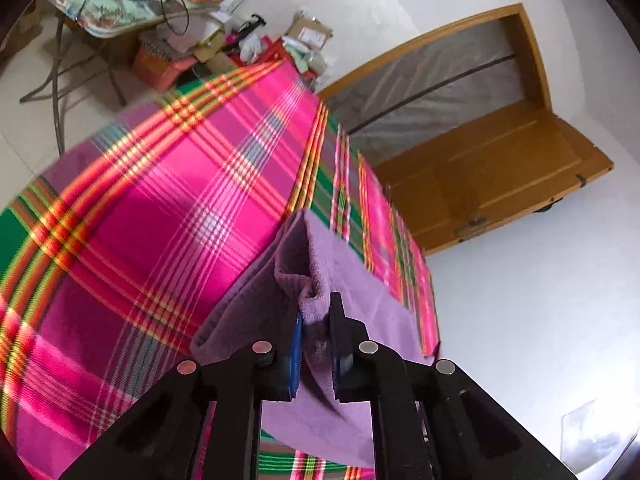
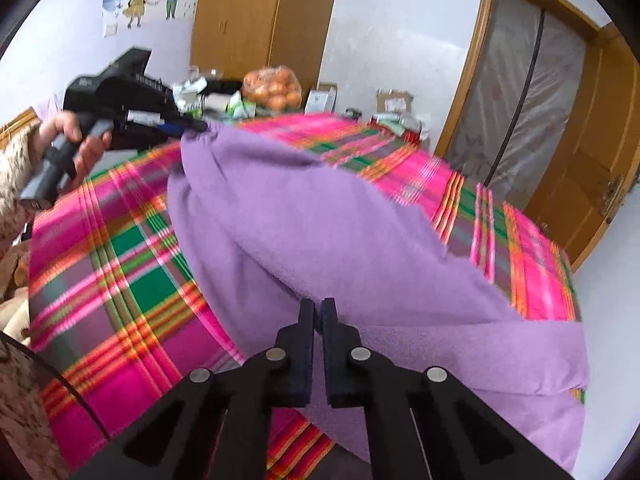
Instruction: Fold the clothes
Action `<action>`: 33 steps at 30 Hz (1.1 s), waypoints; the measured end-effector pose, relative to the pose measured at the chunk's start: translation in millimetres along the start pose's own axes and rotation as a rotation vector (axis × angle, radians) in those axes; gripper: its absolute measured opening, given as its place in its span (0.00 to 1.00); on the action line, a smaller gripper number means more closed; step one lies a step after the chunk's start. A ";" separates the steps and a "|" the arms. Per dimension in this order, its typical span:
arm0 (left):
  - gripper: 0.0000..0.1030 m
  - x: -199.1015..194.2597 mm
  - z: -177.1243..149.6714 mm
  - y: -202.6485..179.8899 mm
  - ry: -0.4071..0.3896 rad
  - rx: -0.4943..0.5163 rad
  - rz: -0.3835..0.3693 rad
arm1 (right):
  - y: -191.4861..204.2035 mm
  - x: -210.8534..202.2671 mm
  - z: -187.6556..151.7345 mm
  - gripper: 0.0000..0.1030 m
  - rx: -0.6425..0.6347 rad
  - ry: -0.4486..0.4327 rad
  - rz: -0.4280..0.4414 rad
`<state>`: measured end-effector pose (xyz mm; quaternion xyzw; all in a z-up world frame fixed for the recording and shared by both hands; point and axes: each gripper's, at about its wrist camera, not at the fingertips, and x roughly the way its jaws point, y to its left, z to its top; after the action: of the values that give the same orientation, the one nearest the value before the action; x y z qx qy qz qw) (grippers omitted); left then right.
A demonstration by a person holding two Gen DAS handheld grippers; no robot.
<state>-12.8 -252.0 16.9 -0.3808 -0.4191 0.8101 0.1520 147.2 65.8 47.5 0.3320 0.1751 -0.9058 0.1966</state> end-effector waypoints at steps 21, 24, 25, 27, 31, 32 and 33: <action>0.12 -10.2 -19.0 35.4 0.020 0.019 0.137 | -35.8 18.5 -18.9 0.01 0.196 0.061 0.016; 0.14 -9.7 -18.7 34.0 0.029 0.037 0.149 | -54.3 16.2 -22.8 0.08 0.272 0.057 -0.005; 0.15 -9.8 -18.4 33.1 0.031 0.038 0.151 | -60.2 16.0 -24.8 0.11 0.295 0.061 -0.016; 0.16 -10.0 -17.9 31.3 0.034 0.041 0.154 | -70.2 16.4 -32.6 0.14 0.323 0.094 -0.044; 0.23 -18.0 -18.1 19.3 0.006 0.103 0.215 | -93.5 7.4 -55.9 0.14 0.369 0.150 -0.108; 0.23 -22.1 -18.7 14.0 -0.011 0.138 0.243 | -101.7 1.0 -62.2 0.14 0.379 0.161 -0.134; 0.23 -26.2 -19.0 8.7 -0.028 0.170 0.269 | -109.9 -5.4 -68.5 0.14 0.389 0.171 -0.160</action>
<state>19.3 -261.3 16.0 -0.4080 -0.2962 0.8610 0.0677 135.5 192.5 22.4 0.4243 0.0389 -0.9038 0.0409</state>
